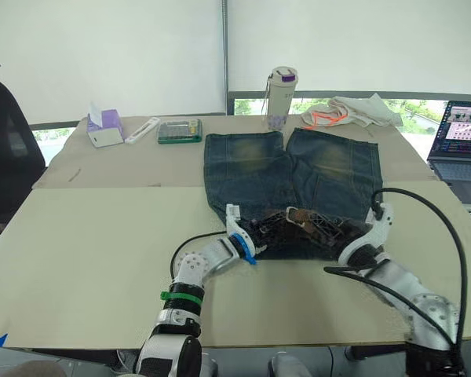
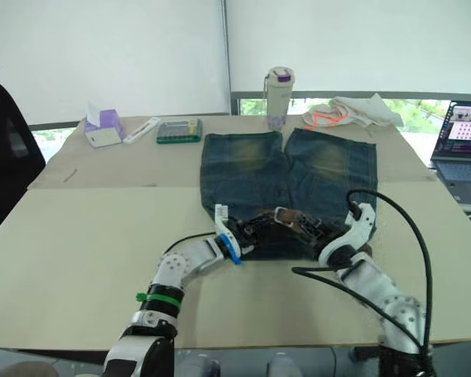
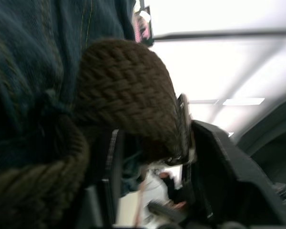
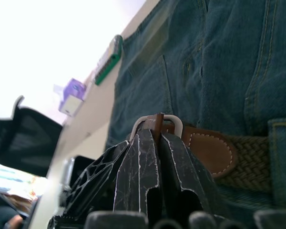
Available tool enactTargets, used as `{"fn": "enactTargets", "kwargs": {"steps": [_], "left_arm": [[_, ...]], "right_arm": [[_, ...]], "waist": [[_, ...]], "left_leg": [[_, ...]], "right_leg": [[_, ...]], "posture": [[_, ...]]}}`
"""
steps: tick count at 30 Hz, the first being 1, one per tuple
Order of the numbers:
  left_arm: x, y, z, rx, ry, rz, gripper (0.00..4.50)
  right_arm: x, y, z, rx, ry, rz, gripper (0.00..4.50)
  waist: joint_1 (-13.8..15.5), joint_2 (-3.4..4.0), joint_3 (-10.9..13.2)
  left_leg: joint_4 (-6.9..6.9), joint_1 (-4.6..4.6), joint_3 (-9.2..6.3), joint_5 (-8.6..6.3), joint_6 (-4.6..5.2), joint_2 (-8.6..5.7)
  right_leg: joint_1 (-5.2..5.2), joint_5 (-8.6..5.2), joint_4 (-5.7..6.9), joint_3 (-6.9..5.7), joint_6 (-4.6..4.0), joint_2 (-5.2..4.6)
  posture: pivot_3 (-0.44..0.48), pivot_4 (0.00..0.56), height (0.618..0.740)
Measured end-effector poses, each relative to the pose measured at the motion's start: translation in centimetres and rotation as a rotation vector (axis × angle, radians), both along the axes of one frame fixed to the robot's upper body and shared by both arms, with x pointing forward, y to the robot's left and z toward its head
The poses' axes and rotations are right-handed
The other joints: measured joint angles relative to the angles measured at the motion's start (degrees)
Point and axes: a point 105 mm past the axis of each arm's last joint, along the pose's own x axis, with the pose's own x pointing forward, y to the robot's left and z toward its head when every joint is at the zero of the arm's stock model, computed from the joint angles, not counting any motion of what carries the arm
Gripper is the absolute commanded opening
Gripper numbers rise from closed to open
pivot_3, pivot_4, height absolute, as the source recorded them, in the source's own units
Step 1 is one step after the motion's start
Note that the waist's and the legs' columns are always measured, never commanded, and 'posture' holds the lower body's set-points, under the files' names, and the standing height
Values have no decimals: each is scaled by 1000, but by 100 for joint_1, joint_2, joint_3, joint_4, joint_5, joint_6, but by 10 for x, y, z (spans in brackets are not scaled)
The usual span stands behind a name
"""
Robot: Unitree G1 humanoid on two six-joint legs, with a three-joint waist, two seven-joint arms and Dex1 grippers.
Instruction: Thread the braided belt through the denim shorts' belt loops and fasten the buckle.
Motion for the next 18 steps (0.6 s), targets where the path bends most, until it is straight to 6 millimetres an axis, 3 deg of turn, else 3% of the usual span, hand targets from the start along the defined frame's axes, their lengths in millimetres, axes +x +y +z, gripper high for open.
{"fn": "enactTargets", "kwargs": {"steps": [3,7,11,18], "left_arm": [[-6,3,13,114,-177,-74,4428],[-16,19,23,223,-368,-145,4475],[-25,31,22,264,-453,-185,4475],[-24,56,25,382,-656,-158,4475]], "right_arm": [[-2,-11,5,-83,-4,13,0],[-4,-33,10,-163,5,-6,0],[-4,-59,10,-251,42,-29,0],[-18,-96,16,-512,95,15,0]], "waist": [[-24,-1,7],[-59,-3,17],[-36,-12,29],[4,-24,43]], "left_leg": [[-6,-5,2,0,0,3],[-9,-3,4,0,0,12],[-6,-5,5,1,2,9],[-5,-8,8,0,4,13]], "right_leg": [[-4,12,-1,2,-21,1],[-7,13,1,3,-25,8],[-6,12,1,3,-23,3],[-7,11,-5,2,-22,3]], "posture": [[0,150,740],[0,150,740],[0,150,740],[0,150,740]]}}
